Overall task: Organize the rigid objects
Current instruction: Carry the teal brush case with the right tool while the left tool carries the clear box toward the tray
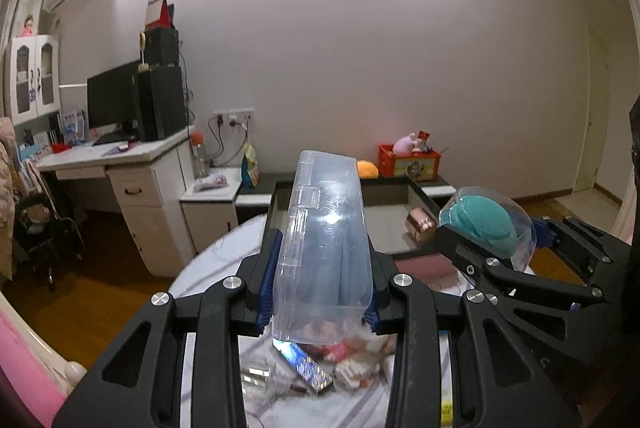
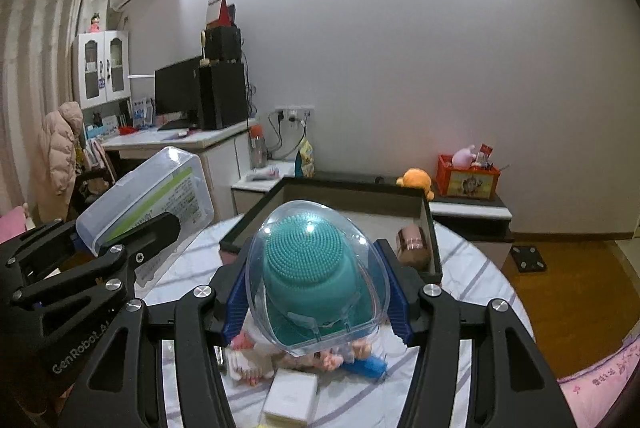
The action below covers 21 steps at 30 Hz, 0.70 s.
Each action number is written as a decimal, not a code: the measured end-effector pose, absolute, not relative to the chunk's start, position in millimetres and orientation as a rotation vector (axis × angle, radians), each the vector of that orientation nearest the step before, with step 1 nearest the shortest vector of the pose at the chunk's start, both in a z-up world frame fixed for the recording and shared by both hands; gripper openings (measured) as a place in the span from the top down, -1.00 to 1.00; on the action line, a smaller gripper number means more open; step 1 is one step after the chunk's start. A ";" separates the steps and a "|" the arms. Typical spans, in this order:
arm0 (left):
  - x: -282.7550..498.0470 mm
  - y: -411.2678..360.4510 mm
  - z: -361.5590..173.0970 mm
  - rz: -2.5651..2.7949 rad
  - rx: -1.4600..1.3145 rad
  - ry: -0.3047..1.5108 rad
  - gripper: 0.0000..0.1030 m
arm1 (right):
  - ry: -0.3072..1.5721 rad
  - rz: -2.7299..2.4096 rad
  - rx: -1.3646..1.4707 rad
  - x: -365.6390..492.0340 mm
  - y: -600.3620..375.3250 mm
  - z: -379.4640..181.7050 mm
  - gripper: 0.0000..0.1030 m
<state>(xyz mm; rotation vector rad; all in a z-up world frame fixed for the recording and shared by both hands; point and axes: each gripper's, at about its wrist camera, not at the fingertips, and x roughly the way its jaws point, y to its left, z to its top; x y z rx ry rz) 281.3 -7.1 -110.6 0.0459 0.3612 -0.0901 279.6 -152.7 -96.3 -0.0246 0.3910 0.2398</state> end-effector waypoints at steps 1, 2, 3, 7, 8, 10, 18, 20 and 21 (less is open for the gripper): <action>282.1 -7.4 -108.9 -0.087 0.048 0.349 0.32 | 0.391 0.240 -0.029 281.5 -151.8 -94.8 -0.13; 284.6 -7.8 -106.9 -0.085 0.051 0.337 0.32 | 0.384 0.242 -0.029 283.8 -151.7 -93.2 -0.13; 289.3 -8.9 -104.8 -0.082 0.060 0.334 0.32 | 0.378 0.240 -0.032 286.9 -151.1 -91.7 -0.13; 307.4 -13.5 -97.3 -0.075 0.084 0.289 0.32 | 0.356 0.235 -0.047 301.0 -150.6 -83.8 -0.13; 311.8 -14.7 -95.6 -0.075 0.089 0.278 0.32 | 0.346 0.233 -0.050 304.9 -151.0 -82.0 -0.13; 324.8 -16.7 -92.2 -0.076 0.099 0.254 0.32 | 0.334 0.229 -0.057 315.7 -151.4 -78.6 -0.13; 399.2 -21.4 -100.9 -0.091 0.142 0.322 0.32 | 0.360 0.222 -0.109 376.1 -149.6 -84.7 -0.13; 420.4 -21.9 -108.0 -0.112 0.141 0.374 0.32 | 0.407 0.229 -0.113 396.1 -150.6 -93.5 -0.13; 433.8 -21.7 -114.1 -0.124 0.138 0.415 0.32 | 0.431 0.233 -0.114 406.6 -151.1 -99.1 -0.13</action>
